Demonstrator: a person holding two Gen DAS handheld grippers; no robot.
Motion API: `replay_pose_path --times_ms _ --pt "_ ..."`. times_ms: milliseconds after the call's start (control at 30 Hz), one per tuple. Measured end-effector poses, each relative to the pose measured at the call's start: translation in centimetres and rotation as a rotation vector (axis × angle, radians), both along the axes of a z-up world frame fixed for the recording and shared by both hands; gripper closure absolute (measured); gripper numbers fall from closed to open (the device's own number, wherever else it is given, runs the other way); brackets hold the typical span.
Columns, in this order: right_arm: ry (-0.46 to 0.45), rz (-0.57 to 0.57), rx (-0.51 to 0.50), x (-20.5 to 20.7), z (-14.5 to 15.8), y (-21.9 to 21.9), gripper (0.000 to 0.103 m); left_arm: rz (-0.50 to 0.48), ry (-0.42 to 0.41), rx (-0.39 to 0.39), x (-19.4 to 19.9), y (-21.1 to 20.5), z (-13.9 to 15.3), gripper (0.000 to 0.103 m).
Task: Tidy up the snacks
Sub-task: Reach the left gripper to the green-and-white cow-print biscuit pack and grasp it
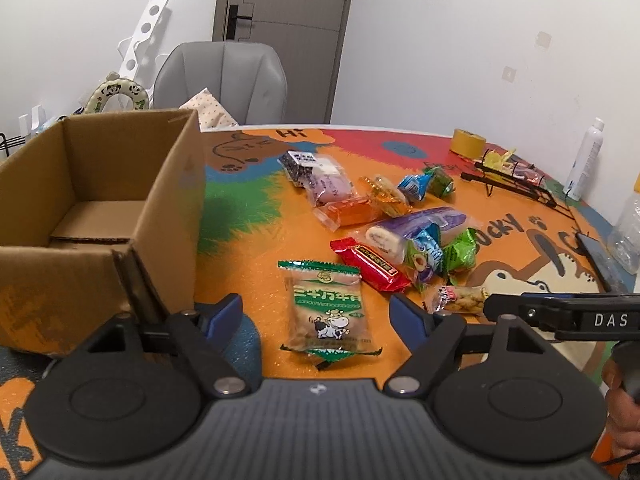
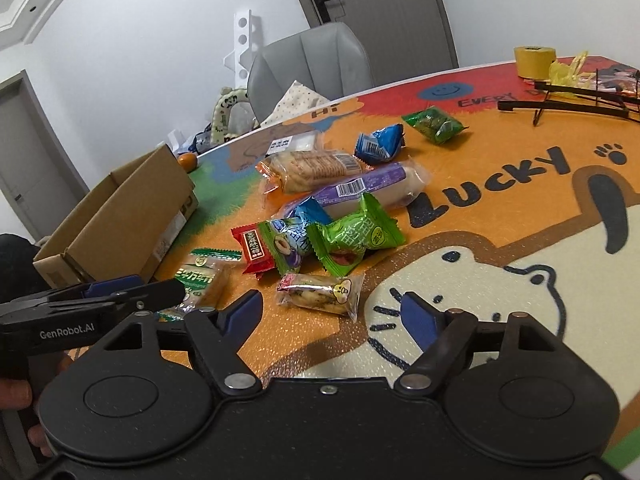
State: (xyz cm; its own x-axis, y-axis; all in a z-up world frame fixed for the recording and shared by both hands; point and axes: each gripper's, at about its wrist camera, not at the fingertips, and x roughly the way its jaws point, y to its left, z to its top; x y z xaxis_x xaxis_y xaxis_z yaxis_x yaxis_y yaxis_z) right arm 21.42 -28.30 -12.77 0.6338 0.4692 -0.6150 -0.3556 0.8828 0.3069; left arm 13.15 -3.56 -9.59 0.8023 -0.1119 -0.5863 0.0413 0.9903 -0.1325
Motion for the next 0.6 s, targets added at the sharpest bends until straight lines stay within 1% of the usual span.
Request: replay_pose_path --times_ms 267,300,400,600 --pt "0.005 0.016 -0.014 1.4 -0.3 0.5 0.025 -0.013 0.027 0.011 1.6 -1.4 -1.4 0.024" --pt "0.006 0.02 -0.015 1.5 -0.4 0.6 0.025 -0.011 0.03 0.015 1.8 -1.6 -1.5 0.027" --pt "0.001 0.032 -0.02 1.8 -0.5 0.8 0.025 -0.002 0.05 0.016 2.4 -1.6 -2.1 0.032" --pt "-0.011 0.032 -0.005 3.1 -0.7 1.3 0.025 0.005 0.038 0.043 2.7 -1.9 -2.6 0.034"
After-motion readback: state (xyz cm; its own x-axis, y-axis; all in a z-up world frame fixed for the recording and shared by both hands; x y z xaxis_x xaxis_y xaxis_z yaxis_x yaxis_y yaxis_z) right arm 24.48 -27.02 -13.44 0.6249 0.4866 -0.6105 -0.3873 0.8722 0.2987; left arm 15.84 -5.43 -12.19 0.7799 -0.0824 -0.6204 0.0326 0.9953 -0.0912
